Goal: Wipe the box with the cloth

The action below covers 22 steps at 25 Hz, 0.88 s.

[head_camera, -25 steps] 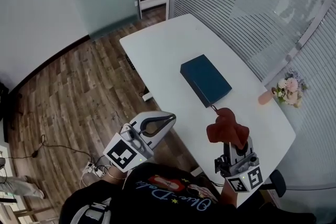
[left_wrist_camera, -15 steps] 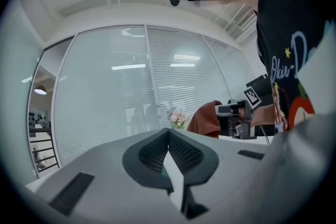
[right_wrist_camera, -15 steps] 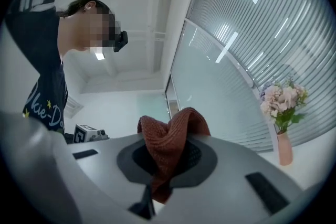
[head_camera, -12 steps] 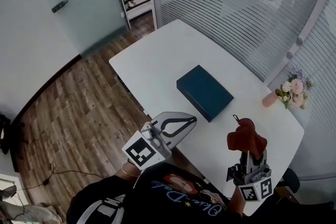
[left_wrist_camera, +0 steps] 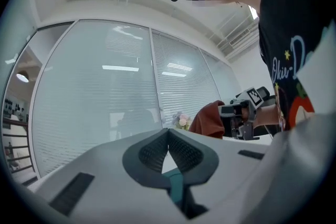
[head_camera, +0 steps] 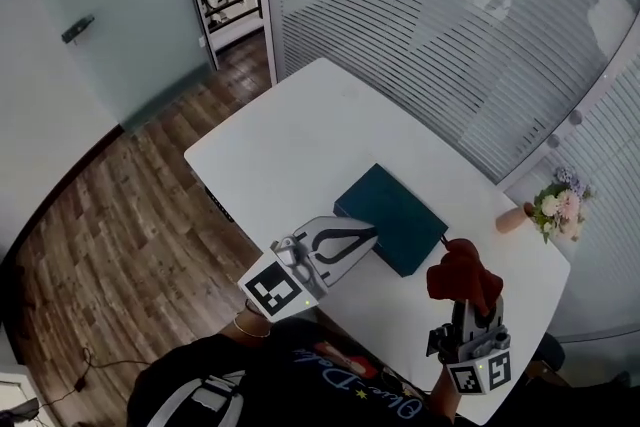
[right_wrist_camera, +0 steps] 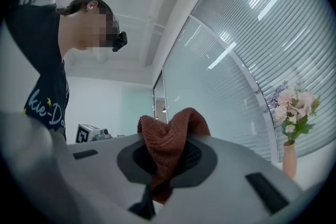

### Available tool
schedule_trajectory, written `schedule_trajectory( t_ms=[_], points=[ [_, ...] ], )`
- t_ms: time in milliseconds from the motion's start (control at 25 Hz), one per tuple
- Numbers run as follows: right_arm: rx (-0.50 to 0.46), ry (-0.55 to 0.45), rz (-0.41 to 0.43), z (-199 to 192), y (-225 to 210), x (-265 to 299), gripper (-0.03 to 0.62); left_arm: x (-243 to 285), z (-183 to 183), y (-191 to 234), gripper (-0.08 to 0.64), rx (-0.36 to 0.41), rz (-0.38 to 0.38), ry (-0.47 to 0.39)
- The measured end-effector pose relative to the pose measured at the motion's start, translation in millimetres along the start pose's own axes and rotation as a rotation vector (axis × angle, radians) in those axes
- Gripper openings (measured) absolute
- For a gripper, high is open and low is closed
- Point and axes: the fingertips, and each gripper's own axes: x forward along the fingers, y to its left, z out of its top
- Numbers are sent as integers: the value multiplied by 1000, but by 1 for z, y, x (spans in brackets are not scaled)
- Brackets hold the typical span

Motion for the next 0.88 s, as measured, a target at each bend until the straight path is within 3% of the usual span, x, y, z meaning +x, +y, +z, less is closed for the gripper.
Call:
schedule_trajectory(
  t_ms=[400,880],
  points=[
    [-37,20,-61,-45,-12,71,26,5,-53,81,3,-63,-41,24],
    [-147,118,-102,-61,-20,112,26,21,-75,110,3,-81,-136,30]
  ],
)
